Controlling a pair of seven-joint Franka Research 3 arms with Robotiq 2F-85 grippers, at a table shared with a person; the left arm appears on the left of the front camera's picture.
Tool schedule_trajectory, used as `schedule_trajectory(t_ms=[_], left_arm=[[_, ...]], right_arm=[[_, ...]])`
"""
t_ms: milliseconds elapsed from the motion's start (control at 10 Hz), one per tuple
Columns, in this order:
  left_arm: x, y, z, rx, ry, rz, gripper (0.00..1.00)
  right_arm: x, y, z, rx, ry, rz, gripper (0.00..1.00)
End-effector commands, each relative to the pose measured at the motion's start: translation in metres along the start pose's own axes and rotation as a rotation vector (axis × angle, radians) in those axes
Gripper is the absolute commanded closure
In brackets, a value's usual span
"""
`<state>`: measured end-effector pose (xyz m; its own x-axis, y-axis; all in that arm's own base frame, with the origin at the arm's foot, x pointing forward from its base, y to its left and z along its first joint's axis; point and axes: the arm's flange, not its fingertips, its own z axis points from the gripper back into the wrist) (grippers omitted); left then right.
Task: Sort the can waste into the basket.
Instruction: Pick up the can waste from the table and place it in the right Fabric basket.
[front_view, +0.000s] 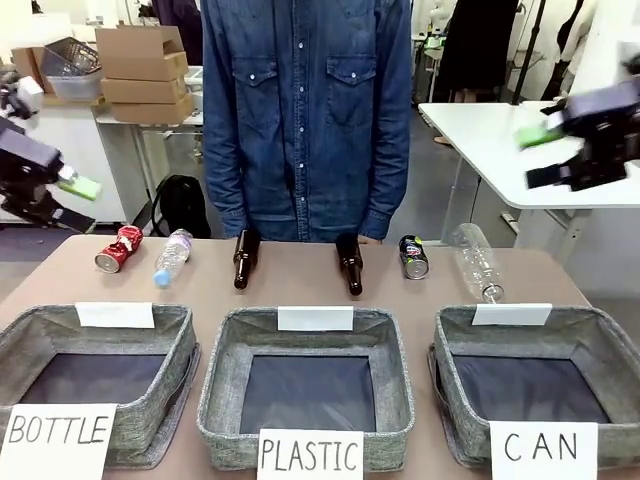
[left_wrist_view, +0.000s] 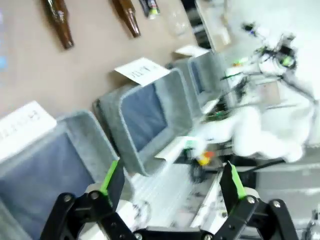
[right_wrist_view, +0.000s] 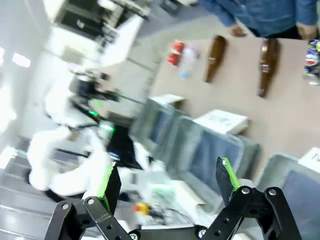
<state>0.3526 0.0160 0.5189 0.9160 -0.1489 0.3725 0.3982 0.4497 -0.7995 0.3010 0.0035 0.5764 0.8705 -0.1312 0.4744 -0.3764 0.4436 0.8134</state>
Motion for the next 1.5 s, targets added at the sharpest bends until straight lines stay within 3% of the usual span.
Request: schedule_trajectory(t_ms=[0, 300, 400, 500, 600, 1200, 1300, 1400], left_arm=[[0.005, 0.015, 0.027, -0.078, -0.155, 0.193, 0.0], [-0.018, 0.032, 0.078, -0.08, -0.382, 0.271, 0.0], [-0.016, 0.03, 0.084, -0.049, -0.442, 0.308, 0.0], [-0.008, 0.021, 0.08, 0.147, -0.471, 0.306, 0.0], [-0.019, 0.042, 0.098, -0.078, -0.385, 0.296, 0.0], [-0.019, 0.042, 0.098, -0.078, -0.385, 0.296, 0.0], [-0.019, 0.042, 0.098, -0.078, -0.385, 0.296, 0.0], [-0.019, 0.042, 0.098, -0.078, -0.385, 0.296, 0.0]], right_arm=[[-0.009, -0.019, 0.021, 0.067, -0.135, -0.127, 0.0], [-0.028, -0.042, 0.066, 0.03, -0.345, -0.137, 0.0], [-0.028, -0.047, 0.064, -0.01, -0.37, -0.147, 0.0], [0.005, -0.034, 0.084, 0.069, -0.284, -0.187, 0.0], [0.005, -0.034, 0.084, 0.069, -0.284, -0.187, 0.0], [-0.001, -0.033, 0.082, 0.055, -0.267, -0.216, 0.0], [0.006, -0.019, 0.068, -0.315, -0.294, -0.165, 0.0], [0.014, -0.013, 0.042, -0.508, -0.241, -0.077, 0.0]])
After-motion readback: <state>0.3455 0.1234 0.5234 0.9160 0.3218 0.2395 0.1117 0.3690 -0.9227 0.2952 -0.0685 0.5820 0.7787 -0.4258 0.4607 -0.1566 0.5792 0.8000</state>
